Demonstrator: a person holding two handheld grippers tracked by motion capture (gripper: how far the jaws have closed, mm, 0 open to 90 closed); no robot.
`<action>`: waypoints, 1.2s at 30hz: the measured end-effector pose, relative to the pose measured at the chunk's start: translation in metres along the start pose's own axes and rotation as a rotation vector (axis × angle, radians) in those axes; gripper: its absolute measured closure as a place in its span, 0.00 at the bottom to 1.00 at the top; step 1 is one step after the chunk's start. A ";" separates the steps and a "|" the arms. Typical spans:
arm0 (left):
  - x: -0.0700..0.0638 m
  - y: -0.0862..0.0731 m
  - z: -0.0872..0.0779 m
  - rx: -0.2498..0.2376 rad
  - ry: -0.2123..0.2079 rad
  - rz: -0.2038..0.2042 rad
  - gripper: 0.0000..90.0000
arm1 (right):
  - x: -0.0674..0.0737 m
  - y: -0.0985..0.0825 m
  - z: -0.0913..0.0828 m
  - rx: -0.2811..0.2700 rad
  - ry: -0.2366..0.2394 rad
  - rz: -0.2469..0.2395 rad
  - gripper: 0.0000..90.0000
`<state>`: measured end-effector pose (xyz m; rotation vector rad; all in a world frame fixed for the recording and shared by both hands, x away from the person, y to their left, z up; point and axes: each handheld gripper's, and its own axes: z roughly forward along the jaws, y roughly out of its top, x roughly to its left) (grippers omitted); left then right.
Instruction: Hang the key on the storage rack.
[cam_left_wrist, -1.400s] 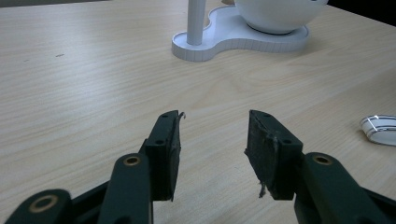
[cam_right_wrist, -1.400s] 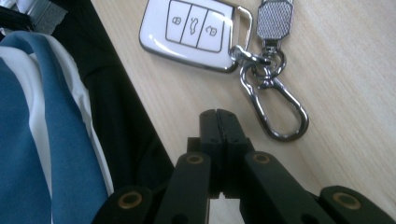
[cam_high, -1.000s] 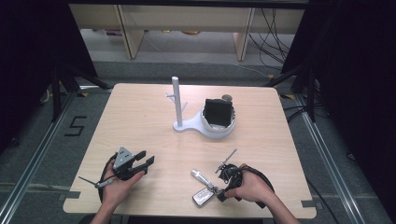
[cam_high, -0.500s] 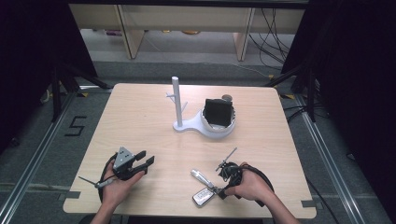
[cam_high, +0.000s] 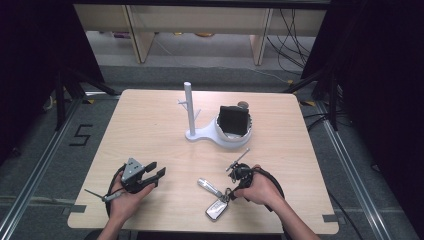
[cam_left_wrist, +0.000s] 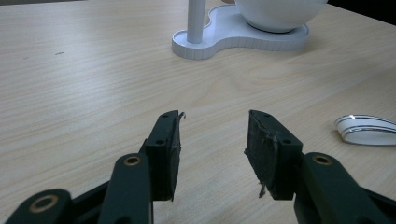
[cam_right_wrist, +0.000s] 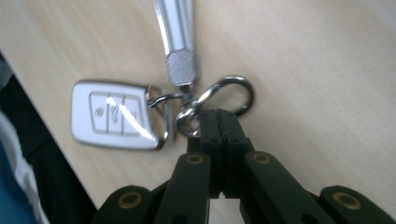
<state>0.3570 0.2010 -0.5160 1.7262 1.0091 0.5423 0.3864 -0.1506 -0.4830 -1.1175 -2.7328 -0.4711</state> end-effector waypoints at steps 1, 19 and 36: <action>0.000 0.000 0.000 0.000 0.000 0.000 0.60 | 0.000 0.001 0.000 -0.009 -0.001 0.017 1.00; 0.000 0.000 0.000 0.003 -0.001 0.000 0.60 | 0.011 0.003 -0.006 -0.044 -0.003 0.394 0.76; 0.000 -0.001 0.002 0.013 -0.003 -0.006 0.60 | 0.018 0.013 0.002 0.013 0.000 0.505 0.69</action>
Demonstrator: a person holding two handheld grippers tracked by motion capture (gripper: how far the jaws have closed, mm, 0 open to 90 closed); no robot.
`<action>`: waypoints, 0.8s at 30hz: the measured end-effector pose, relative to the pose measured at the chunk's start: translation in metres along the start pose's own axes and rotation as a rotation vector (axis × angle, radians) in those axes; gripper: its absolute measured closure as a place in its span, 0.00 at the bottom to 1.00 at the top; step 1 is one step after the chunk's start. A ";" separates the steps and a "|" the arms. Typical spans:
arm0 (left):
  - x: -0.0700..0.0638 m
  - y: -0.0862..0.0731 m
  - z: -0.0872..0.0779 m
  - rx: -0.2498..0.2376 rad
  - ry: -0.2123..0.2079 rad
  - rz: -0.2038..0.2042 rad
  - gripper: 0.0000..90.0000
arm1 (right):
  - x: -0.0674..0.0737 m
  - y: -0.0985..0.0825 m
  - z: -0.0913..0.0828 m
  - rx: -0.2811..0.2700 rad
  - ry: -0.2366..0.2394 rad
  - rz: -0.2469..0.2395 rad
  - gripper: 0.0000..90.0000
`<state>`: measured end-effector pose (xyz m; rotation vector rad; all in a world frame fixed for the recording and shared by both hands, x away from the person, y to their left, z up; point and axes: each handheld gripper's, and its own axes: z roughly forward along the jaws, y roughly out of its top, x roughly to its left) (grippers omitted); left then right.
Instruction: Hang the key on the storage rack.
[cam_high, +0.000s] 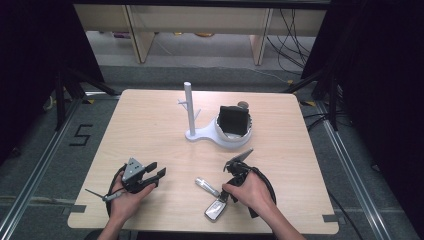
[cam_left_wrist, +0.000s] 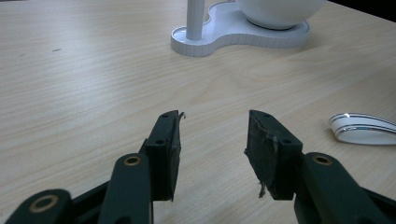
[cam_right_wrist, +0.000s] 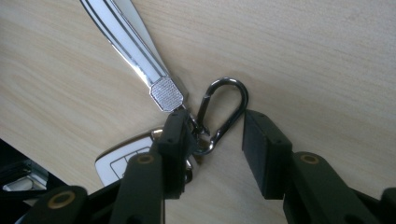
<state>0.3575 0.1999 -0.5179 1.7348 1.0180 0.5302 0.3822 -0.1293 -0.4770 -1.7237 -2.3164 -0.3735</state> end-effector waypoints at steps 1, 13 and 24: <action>0.000 0.000 0.000 0.000 0.001 0.002 0.60 | 0.004 0.002 0.001 0.000 -0.017 0.005 0.68; 0.003 0.000 0.000 -0.004 0.001 0.024 0.60 | 0.017 0.011 0.004 0.001 -0.009 0.054 0.70; 0.001 -0.001 0.000 0.005 -0.003 0.006 0.60 | 0.027 0.014 0.010 0.004 -0.026 0.068 0.72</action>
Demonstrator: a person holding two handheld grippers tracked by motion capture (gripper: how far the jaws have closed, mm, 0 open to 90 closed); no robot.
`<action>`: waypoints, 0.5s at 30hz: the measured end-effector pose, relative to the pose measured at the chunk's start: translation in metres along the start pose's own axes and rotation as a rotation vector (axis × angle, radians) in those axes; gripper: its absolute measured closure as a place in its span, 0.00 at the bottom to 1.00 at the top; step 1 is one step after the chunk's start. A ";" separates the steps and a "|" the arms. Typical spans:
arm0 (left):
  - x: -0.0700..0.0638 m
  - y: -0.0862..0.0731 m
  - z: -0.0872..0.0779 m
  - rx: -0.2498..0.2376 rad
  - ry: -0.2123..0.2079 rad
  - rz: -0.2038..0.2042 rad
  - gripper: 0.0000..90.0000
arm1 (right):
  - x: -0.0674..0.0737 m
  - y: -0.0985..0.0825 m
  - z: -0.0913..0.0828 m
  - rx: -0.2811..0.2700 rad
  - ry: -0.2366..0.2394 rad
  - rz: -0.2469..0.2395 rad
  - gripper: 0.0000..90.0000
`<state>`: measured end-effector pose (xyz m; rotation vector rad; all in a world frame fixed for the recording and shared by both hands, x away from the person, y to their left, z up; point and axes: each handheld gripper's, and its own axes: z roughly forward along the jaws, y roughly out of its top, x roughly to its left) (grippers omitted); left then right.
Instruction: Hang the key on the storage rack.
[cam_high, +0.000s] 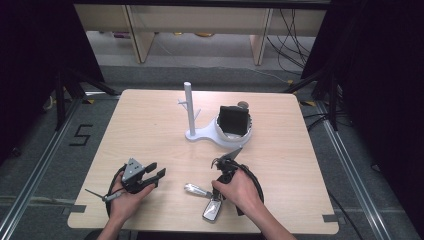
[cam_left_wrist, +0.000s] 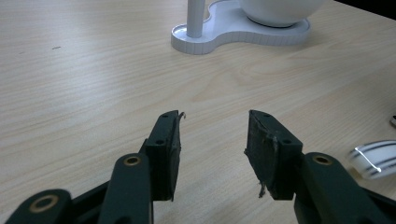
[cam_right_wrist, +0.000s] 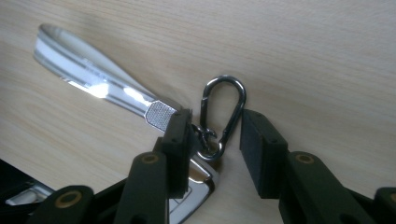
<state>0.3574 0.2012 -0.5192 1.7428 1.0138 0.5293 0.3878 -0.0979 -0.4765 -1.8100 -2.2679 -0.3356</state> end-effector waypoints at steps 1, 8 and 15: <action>-0.001 0.000 0.000 -0.001 -0.001 -0.001 0.60 | -0.001 0.002 0.001 0.019 0.020 0.023 0.71; 0.001 0.000 0.000 0.000 0.001 0.001 0.60 | 0.001 0.007 0.001 -0.002 0.027 0.010 0.71; 0.001 0.000 0.000 0.000 0.003 0.020 0.60 | 0.004 0.013 0.002 0.001 0.018 0.019 0.71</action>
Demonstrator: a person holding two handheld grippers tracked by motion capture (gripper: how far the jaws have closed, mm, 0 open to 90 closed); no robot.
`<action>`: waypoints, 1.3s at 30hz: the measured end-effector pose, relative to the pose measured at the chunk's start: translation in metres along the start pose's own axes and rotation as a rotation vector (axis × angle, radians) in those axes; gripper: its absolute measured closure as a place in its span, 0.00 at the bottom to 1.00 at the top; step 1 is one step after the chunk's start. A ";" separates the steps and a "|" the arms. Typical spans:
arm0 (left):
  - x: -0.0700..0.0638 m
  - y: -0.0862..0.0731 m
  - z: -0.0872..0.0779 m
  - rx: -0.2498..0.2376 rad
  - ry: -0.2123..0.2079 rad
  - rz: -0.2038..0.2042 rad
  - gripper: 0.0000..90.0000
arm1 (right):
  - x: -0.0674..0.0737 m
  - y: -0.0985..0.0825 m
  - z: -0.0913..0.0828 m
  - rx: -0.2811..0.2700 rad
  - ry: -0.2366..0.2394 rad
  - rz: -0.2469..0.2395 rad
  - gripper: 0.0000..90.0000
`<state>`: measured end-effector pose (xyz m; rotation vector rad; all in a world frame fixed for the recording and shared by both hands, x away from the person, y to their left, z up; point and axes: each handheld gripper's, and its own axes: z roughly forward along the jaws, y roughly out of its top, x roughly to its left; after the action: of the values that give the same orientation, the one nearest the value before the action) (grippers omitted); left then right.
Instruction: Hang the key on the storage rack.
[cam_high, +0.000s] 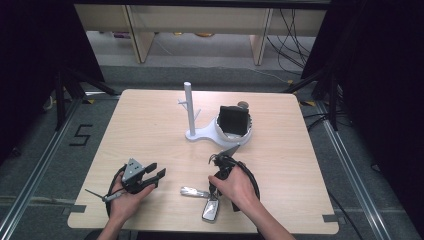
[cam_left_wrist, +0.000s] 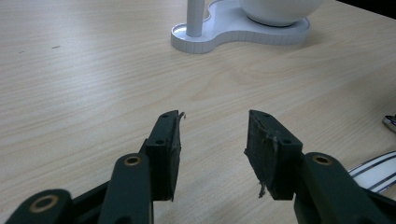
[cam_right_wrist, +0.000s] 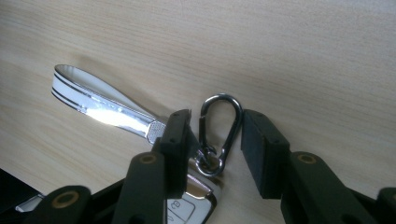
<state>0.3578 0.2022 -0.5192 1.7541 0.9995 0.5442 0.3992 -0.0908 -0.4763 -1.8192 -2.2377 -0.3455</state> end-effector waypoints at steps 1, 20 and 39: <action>-0.001 -0.001 0.000 0.001 -0.003 -0.020 0.60 | 0.001 0.000 0.000 0.000 0.008 0.005 0.71; 0.000 0.000 -0.001 -0.005 0.000 -0.007 0.60 | 0.009 -0.004 0.005 -0.042 -0.132 -0.101 0.72; 0.004 0.001 -0.001 -0.012 0.004 0.000 0.60 | 0.009 -0.017 0.001 -0.002 -0.155 -0.026 0.68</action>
<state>0.3592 0.2058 -0.5184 1.7432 0.9975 0.5522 0.3808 -0.0858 -0.4751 -1.8796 -2.3652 -0.2183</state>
